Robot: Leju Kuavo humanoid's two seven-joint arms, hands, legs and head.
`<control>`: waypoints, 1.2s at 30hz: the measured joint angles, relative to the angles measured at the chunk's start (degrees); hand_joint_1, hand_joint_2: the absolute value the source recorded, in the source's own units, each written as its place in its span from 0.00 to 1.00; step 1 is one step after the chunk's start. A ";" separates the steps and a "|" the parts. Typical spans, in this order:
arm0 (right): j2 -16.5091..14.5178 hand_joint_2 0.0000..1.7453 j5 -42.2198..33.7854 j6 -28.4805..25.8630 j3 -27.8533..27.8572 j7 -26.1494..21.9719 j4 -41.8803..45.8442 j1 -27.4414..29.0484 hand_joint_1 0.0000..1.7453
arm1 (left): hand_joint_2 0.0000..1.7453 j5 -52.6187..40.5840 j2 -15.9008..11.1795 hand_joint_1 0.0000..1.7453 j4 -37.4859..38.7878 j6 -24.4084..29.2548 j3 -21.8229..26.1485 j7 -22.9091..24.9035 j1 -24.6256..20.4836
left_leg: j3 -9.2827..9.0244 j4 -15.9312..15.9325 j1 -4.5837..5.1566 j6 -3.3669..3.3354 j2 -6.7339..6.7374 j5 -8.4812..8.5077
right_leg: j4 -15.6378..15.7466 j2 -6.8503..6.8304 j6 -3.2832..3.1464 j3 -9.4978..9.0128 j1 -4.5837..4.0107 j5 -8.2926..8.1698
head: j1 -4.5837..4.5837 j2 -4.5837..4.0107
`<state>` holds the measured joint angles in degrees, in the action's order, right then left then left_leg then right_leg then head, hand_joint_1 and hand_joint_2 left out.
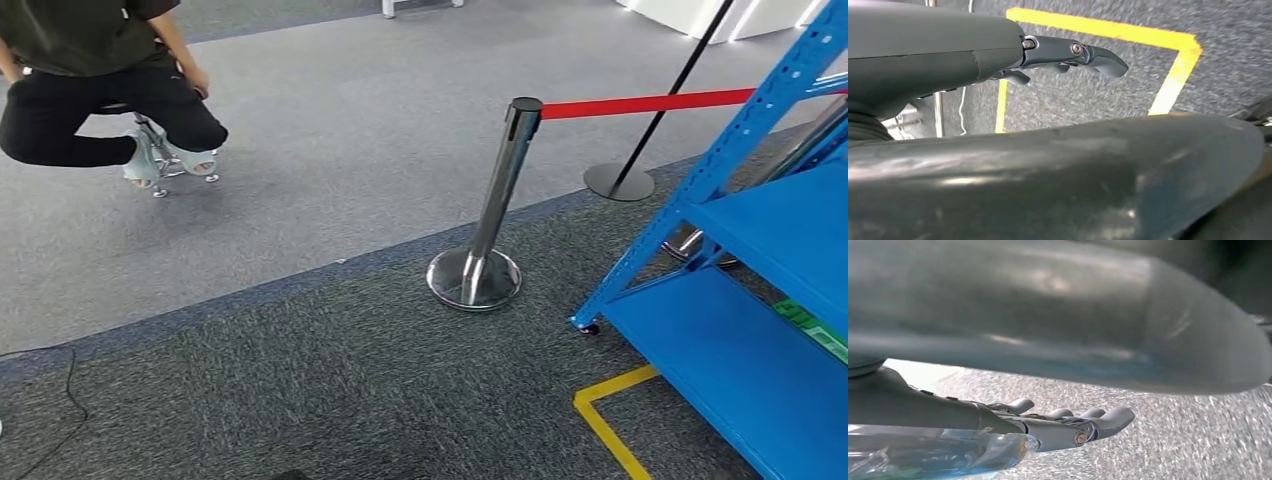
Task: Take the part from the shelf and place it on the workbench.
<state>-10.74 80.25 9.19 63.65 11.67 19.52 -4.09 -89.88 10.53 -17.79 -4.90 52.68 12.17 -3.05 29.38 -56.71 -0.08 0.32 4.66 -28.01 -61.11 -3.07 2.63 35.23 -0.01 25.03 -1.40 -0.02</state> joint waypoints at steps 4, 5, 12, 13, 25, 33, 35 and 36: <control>0.01 0.00 0.27 -0.11 0.13 0.30 0.07 -0.11 0.00 | 0.00 0.16 -0.05 0.00 0.00 0.03 0.17 -0.35 -0.31 | -0.66 0.11 0.03 1.23 1.41 -0.52 | 2.22 1.03 -1.29 -0.88 -0.33 -0.40 | -0.06 0.00; 0.01 0.00 0.28 -0.14 0.15 0.36 0.12 -0.06 0.00 | 0.00 0.11 -0.04 0.00 0.00 0.02 0.19 -0.45 -0.39 | -0.49 -0.46 -0.08 1.59 0.60 -1.09 | 2.37 1.66 -1.63 -0.89 -0.23 -0.51 | -0.14 0.00; -0.04 0.00 0.05 -0.18 0.22 0.30 0.24 -0.15 0.00 | 0.00 -0.09 -0.07 0.00 0.00 0.01 0.19 -0.63 0.02 | 7.86 -15.04 -0.33 2.18 -4.67 -5.61 | 2.60 6.95 -2.27 -0.91 0.29 -0.86 | -0.57 0.00; -0.04 0.00 0.05 -0.18 0.23 0.31 0.24 -0.11 0.00 | 0.00 -0.09 -0.08 0.00 0.00 0.01 0.19 -0.63 0.02 | 6.57 -11.77 -0.42 2.17 -5.12 -3.24 | 2.60 7.82 -2.11 -0.94 0.40 -0.92 | -0.56 0.00; -0.04 0.00 0.03 -0.18 0.76 0.31 0.37 -0.14 0.00 | 0.00 -0.09 -0.07 0.00 0.00 0.01 0.18 -0.63 0.07 | 1.57 -0.04 -0.50 -0.72 -3.51 1.27 | -13.18 3.61 0.70 7.68 0.42 6.89 | 0.06 0.00; -0.06 0.00 0.03 -0.22 0.88 0.31 0.39 -0.18 0.00 | 0.00 -0.09 -0.07 0.00 0.00 0.01 0.16 -0.63 -0.12 | -0.20 0.11 0.06 0.92 1.49 -0.03 | 1.79 -0.20 -0.60 -1.13 0.03 0.19 | 0.02 0.00; -0.06 0.00 0.03 -0.22 0.92 0.31 0.39 -0.09 0.00 | 0.00 -0.10 -0.05 0.00 0.00 0.01 0.13 -0.63 -0.32 | -0.45 0.13 -0.08 1.57 1.77 -0.40 | 2.01 1.15 -1.31 -1.06 0.10 0.00 | -0.03 0.00; -0.06 0.00 0.03 -0.22 0.95 0.32 0.39 -0.06 0.00 | 0.00 -0.10 -0.04 0.00 0.00 0.01 0.11 -0.63 -0.39 | -0.12 -0.78 -0.14 1.89 0.83 -1.22 | 2.15 1.79 -1.62 -1.10 0.24 -0.12 | -0.14 0.00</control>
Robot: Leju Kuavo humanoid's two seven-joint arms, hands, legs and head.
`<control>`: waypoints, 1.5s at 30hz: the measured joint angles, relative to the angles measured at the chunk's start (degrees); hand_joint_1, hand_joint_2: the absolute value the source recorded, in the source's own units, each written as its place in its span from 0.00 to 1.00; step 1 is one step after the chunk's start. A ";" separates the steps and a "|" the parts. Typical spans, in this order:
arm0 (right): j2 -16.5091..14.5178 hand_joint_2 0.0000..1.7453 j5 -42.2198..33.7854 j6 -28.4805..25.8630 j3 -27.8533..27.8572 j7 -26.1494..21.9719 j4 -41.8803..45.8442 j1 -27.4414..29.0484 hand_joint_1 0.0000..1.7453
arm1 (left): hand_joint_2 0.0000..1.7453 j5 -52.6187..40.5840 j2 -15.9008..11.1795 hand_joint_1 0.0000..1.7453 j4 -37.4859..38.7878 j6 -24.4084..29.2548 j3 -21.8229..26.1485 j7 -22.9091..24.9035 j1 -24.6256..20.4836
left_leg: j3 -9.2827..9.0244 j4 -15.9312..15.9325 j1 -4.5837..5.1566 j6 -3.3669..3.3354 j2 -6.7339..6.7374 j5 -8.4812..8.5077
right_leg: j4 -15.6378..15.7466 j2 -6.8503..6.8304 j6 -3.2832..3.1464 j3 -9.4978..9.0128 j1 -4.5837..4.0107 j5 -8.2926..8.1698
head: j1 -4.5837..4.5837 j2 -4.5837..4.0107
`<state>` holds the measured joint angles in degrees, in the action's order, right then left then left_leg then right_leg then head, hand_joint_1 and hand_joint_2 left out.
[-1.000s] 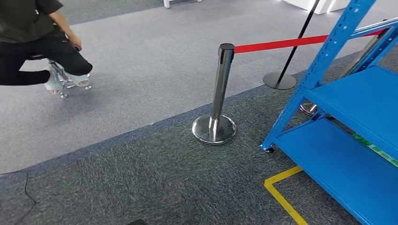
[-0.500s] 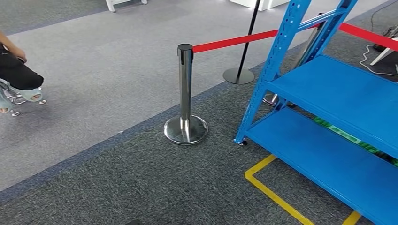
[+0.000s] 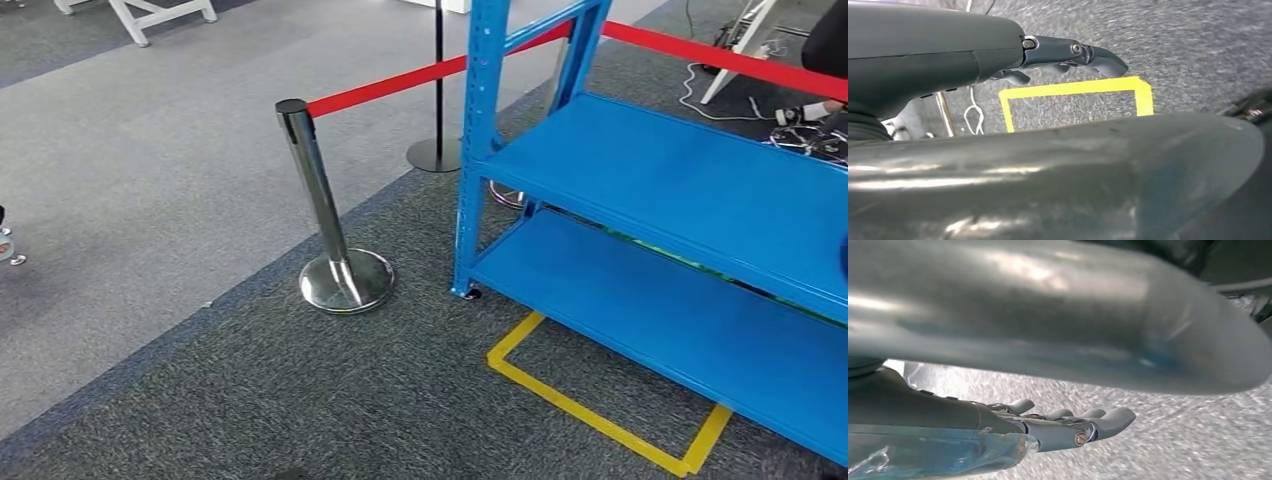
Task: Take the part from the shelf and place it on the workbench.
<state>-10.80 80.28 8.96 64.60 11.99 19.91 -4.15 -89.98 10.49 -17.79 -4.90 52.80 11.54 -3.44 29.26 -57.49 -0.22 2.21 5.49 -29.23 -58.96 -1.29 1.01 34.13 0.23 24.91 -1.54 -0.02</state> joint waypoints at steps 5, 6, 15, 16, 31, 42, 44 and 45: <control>0.00 0.00 0.00 0.00 0.03 0.02 0.00 -0.21 0.00 | 0.00 0.02 0.00 0.00 0.00 -0.02 0.02 0.00 0.31 | 8.30 -15.75 -0.14 0.38 -5.21 -6.44 | 0.16 3.85 -0.74 0.11 0.28 -0.24 | -0.43 0.00; 0.00 0.00 0.00 0.00 0.03 0.03 0.00 -0.13 0.00 | 0.00 0.02 -0.01 0.00 0.00 -0.03 0.02 0.00 0.38 | 8.57 -15.48 -0.15 0.29 -5.39 -5.22 | 0.16 4.76 -0.71 0.08 0.30 -0.26 | -0.42 0.00; 0.01 0.00 0.00 -0.04 0.07 -0.04 0.04 0.38 0.00 | 0.00 0.00 0.02 0.00 0.00 0.00 0.01 0.13 0.01 | 2.08 0.85 -0.58 -1.85 -7.91 2.97 | -0.33 8.52 1.86 1.46 0.41 -0.29 | -0.36 0.00; 0.01 0.00 0.00 -0.04 0.08 -0.06 0.06 0.35 0.00 | 0.00 0.01 0.04 0.00 0.00 0.02 0.00 0.18 0.04 | 2.02 1.04 -0.63 -2.22 -7.14 3.09 | -2.16 6.66 2.09 2.38 0.29 0.93 | -0.11 0.00; 0.00 0.00 0.55 0.11 0.09 -0.05 0.18 0.03 0.00 | 0.00 0.03 0.04 0.00 -0.02 -0.01 0.08 0.83 -0.09 | 0.79 -0.92 0.07 0.10 -0.33 -0.01 | 0.55 0.25 -0.12 -0.55 0.12 0.16 | 0.22 0.00; 0.00 0.00 0.79 0.68 0.10 0.15 0.30 -0.03 0.00 | 0.00 2.09 0.18 0.00 0.02 -1.04 1.26 -0.74 0.23 | 1.26 0.82 -0.84 -0.30 -10.42 2.29 | 0.65 9.09 0.77 0.13 0.51 -0.61 | -0.26 0.00; 0.00 0.00 0.79 0.68 0.10 0.15 0.31 0.21 0.00 | 0.00 2.18 0.23 0.00 0.02 -1.04 1.39 -0.80 0.15 | 1.19 1.14 -0.70 -1.08 -9.48 2.33 | 1.11 10.11 1.63 0.60 0.69 -1.00 | -0.27 0.00; 0.00 0.00 0.79 0.68 0.11 0.15 0.32 0.38 0.00 | 0.00 2.18 0.24 0.00 0.02 -1.03 1.42 -0.84 0.09 | 1.11 1.31 -0.71 -1.55 -8.81 2.45 | 0.93 9.28 1.93 0.86 0.68 -0.83 | -0.20 0.00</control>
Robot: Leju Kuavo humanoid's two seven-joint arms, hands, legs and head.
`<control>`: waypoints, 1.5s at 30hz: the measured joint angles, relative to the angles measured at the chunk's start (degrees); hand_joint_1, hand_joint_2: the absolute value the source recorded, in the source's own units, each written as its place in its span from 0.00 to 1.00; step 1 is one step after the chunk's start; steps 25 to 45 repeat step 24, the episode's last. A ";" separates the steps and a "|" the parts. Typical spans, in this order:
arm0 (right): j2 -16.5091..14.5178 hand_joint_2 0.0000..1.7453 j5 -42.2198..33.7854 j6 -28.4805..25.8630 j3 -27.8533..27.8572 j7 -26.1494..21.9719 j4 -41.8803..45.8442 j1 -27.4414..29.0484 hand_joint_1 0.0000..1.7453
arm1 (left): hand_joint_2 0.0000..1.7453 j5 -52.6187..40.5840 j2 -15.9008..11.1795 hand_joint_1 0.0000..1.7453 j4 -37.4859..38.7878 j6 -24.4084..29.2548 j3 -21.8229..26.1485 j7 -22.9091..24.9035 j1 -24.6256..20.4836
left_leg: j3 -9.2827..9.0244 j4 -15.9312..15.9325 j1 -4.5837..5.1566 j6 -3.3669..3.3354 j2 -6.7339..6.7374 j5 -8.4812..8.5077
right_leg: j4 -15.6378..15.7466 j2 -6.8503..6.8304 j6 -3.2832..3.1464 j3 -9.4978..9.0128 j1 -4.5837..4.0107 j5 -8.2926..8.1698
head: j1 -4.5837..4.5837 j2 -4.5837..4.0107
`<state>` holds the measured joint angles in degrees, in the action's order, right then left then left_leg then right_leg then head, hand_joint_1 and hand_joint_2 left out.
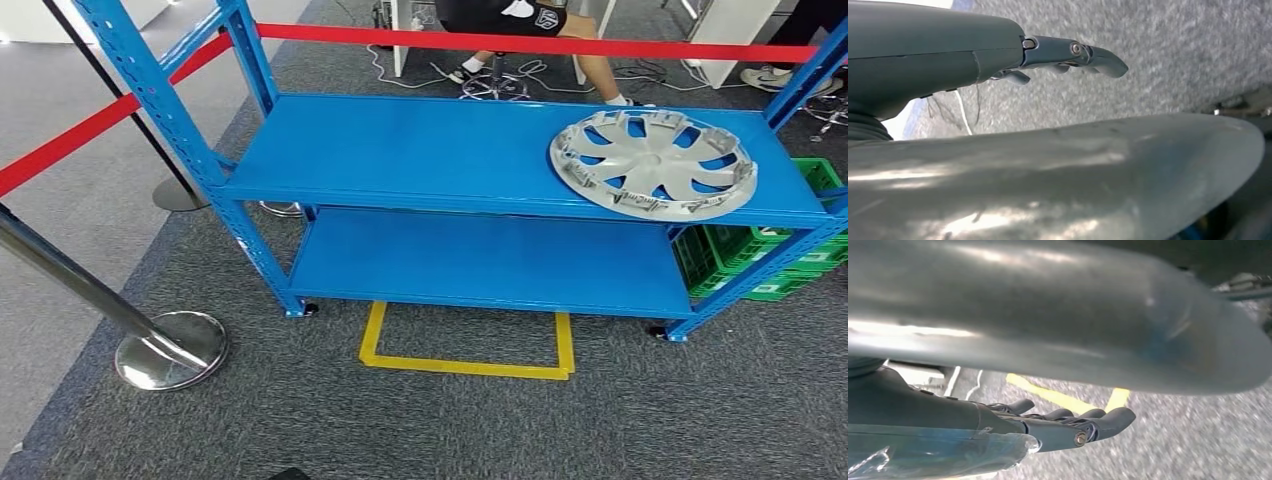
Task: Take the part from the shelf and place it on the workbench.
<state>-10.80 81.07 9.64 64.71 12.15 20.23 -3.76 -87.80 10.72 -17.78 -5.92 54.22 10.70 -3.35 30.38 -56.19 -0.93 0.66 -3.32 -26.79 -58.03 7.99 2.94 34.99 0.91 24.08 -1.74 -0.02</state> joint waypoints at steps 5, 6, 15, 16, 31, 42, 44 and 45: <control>0.00 0.00 0.04 0.07 0.01 -0.01 0.01 -0.41 0.00 | 0.00 0.12 0.11 0.00 0.01 0.00 0.18 -0.09 0.28 | -0.29 0.33 0.40 -1.17 4.39 -0.03 | -15.20 -7.44 0.83 7.33 -0.24 7.58 | 0.57 0.00; 0.00 0.00 0.06 0.08 0.01 -0.01 0.00 -0.36 0.00 | 0.00 0.13 0.12 0.00 0.01 0.00 0.22 -0.08 0.31 | -0.37 0.32 0.45 -1.20 5.25 -0.11 | -16.84 -7.64 0.85 7.99 -0.24 7.79 | 0.57 0.00; 0.00 0.00 1.40 -1.24 -0.03 0.10 0.18 -0.35 0.00 | 0.50 0.45 0.25 0.00 -0.02 0.38 1.06 0.56 -0.24 | -1.94 0.13 0.93 0.86 9.59 -1.65 | -0.56 -10.20 -1.41 -1.03 -0.88 0.93 | 0.30 0.00; -0.01 0.00 2.45 -2.40 -0.19 0.34 0.38 -0.24 0.00 | 0.75 0.66 0.31 0.00 -0.02 0.49 1.35 0.73 -0.31 | -1.59 -0.72 0.84 1.20 8.51 -2.40 | -0.47 -9.69 -1.74 -0.99 -0.74 0.83 | 0.21 0.00; -0.11 1.00 4.78 -5.96 -0.83 1.27 2.13 -0.18 0.00 | 1.00 5.89 1.78 0.00 -0.13 -0.67 5.49 -0.26 -0.04 | 5.86 -12.80 0.66 1.52 3.52 -4.92 | -0.34 -6.49 -2.32 -1.03 -0.35 0.70 | -0.49 0.00; -0.11 1.00 4.78 -5.96 -0.83 1.27 2.13 -0.18 0.00 | 1.00 5.89 1.78 0.00 -0.13 -0.67 5.49 -0.26 -0.04 | 5.86 -12.80 0.66 1.52 3.52 -4.92 | -0.34 -6.49 -2.32 -1.03 -0.35 0.70 | -0.49 0.00; -0.11 1.00 4.78 -5.96 -0.83 1.27 2.13 -0.18 0.00 | 1.00 5.89 1.78 0.00 -0.13 -0.67 5.49 -0.26 -0.04 | 5.86 -12.80 0.66 1.52 3.52 -4.92 | -0.34 -6.49 -2.32 -1.03 -0.35 0.70 | -0.49 0.00; -0.11 1.00 4.78 -5.96 -0.83 1.27 2.13 -0.18 0.00 | 1.00 5.89 1.78 0.00 -0.13 -0.67 5.49 -0.26 -0.04 | 5.86 -12.80 0.66 1.52 3.52 -4.92 | -0.34 -6.49 -2.32 -1.03 -0.35 0.70 | -0.49 0.00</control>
